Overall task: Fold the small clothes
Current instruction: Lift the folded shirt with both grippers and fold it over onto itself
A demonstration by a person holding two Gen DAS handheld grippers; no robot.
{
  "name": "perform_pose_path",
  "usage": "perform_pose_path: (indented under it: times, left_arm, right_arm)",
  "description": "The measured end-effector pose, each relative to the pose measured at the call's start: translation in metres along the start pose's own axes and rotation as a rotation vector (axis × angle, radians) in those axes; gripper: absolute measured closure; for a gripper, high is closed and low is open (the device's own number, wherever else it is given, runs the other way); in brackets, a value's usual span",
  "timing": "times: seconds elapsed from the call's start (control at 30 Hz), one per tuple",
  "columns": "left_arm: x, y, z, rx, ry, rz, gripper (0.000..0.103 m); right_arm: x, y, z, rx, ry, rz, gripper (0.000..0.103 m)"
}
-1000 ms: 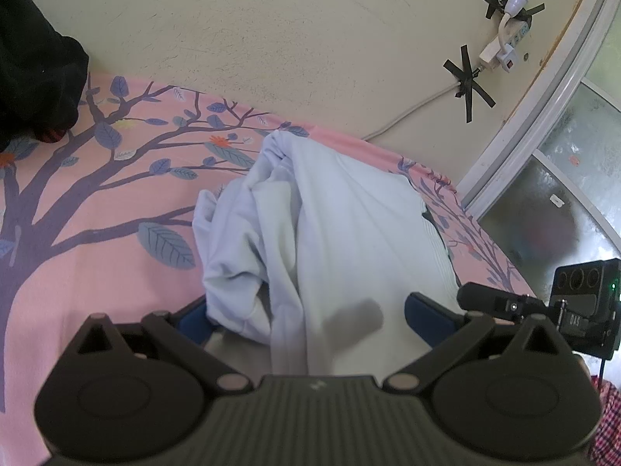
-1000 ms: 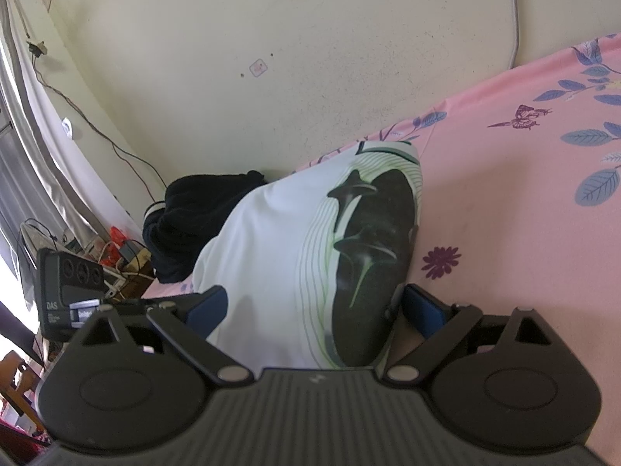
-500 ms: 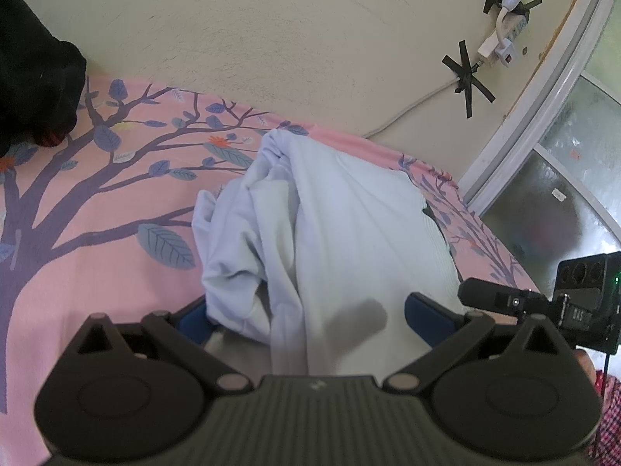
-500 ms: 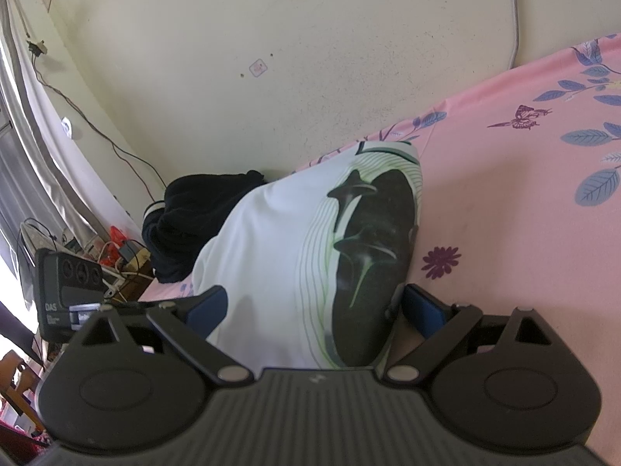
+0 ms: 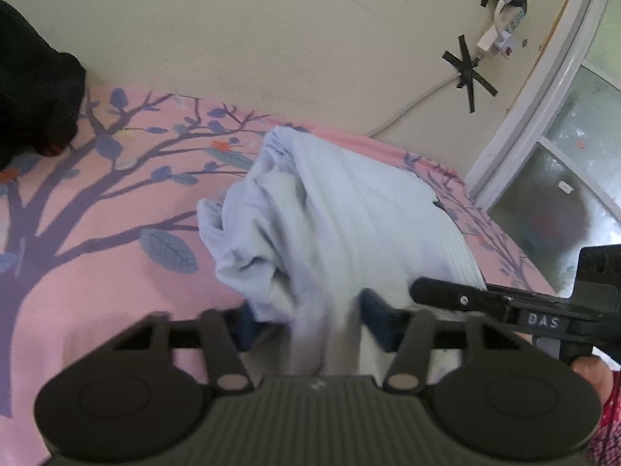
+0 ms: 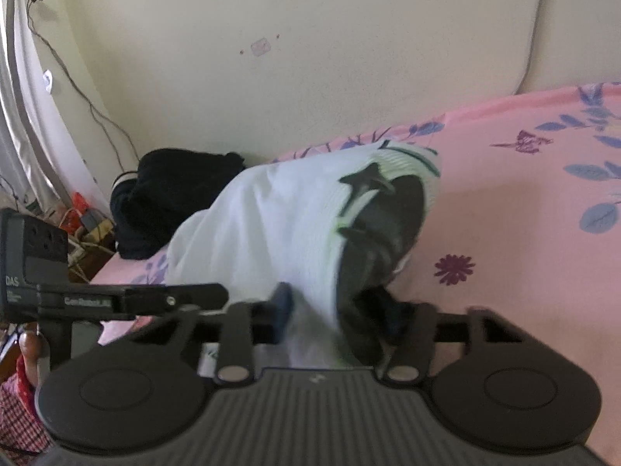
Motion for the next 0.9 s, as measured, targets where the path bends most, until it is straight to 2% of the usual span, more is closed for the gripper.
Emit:
perform_pose_path:
  times: [0.13, 0.23, 0.33, 0.57, 0.6, 0.63, 0.67, 0.7, 0.73, 0.77, 0.8, 0.83, 0.9]
  left_arm:
    - [0.005, 0.022, 0.005, 0.006, -0.009, 0.027, 0.064]
    - [0.017, 0.053, 0.019, -0.047, -0.019, 0.055, 0.066]
    - [0.037, 0.092, 0.052, -0.105, -0.032, 0.062, 0.066]
    - [0.085, 0.196, 0.182, -0.240, 0.001, 0.096, 0.066]
    - [0.089, 0.207, 0.204, -0.241, 0.009, 0.100, 0.063]
    - [0.089, 0.215, 0.229, -0.229, 0.009, 0.100, 0.049]
    - [0.084, 0.221, 0.252, -0.209, -0.013, 0.106, 0.030]
    - [0.075, 0.222, 0.278, -0.165, -0.068, 0.118, 0.029]
    - [0.061, 0.221, 0.301, -0.096, -0.142, 0.131, 0.041]
    - [0.047, 0.217, 0.316, -0.044, -0.208, 0.143, 0.052]
    - [0.039, 0.216, 0.317, -0.042, -0.189, 0.165, 0.049]
    - [0.035, 0.218, 0.307, -0.042, -0.134, 0.206, 0.043]
    - [0.025, 0.217, 0.296, -0.055, -0.128, 0.257, 0.042]
  right_arm:
    - [0.010, 0.004, -0.017, 0.010, 0.037, -0.001, 0.085]
    - [0.030, 0.007, -0.034, 0.006, 0.087, -0.064, 0.086]
    - [0.059, 0.028, -0.055, -0.031, 0.158, -0.107, 0.086]
    - [0.152, 0.146, -0.089, -0.225, 0.293, -0.134, 0.085]
    - [0.163, 0.168, -0.087, -0.262, 0.305, -0.133, 0.083]
    - [0.171, 0.187, -0.081, -0.300, 0.309, -0.122, 0.066]
    - [0.175, 0.215, -0.073, -0.372, 0.298, -0.100, 0.052]
    - [0.176, 0.237, -0.064, -0.439, 0.263, -0.083, 0.016]
    - [0.171, 0.260, -0.057, -0.536, 0.221, -0.064, 0.011]
    - [0.165, 0.273, -0.056, -0.593, 0.207, -0.053, 0.016]
    - [0.156, 0.284, -0.059, -0.619, 0.193, -0.022, 0.029]
    - [0.145, 0.290, -0.067, -0.602, 0.201, 0.030, 0.032]
    - [0.128, 0.294, -0.083, -0.550, 0.234, 0.107, 0.031]
Point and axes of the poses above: each gripper's, at about its wrist camera, not at the fingertips, and z roughly the way its jaws point, y to its right, x to its top, the point moved 4 cm from there along z, roughly the way its jaws point, and after that the axes turned 13 degrees about y, right-handed, at the moved point
